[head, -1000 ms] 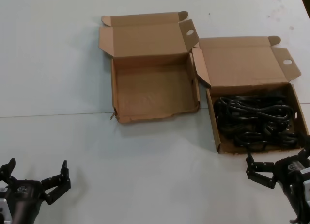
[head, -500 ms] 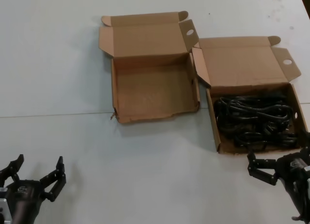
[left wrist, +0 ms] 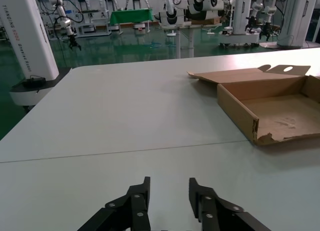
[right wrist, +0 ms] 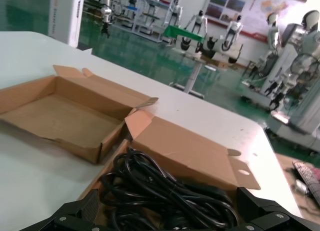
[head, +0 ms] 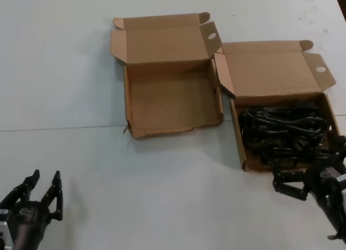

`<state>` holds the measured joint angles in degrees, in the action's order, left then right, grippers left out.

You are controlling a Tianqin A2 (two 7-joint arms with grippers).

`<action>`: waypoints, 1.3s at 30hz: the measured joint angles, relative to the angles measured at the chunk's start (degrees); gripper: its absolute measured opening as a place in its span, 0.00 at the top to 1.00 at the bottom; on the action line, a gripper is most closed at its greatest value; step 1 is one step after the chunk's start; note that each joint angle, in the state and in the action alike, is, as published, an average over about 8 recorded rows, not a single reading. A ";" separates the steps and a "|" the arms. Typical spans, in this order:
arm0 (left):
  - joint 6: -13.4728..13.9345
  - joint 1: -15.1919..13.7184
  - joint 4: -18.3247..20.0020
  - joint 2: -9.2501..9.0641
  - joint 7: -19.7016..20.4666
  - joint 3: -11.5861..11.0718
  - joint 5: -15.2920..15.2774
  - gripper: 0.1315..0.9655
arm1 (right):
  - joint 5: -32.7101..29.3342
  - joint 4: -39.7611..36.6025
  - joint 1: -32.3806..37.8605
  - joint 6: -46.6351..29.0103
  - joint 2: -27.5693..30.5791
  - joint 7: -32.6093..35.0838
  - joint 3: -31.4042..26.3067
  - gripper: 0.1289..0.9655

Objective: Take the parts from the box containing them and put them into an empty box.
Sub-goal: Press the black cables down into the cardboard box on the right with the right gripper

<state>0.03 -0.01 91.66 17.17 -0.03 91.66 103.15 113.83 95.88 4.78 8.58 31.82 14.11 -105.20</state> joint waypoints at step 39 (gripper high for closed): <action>0.00 0.00 0.00 0.00 0.00 0.00 0.00 0.97 | 24.03 -3.35 43.10 5.69 26.02 0.00 -52.52 0.00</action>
<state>0.03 -0.01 91.66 17.17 -0.02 91.66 103.14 137.86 92.53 47.88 14.28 57.84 14.11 -157.72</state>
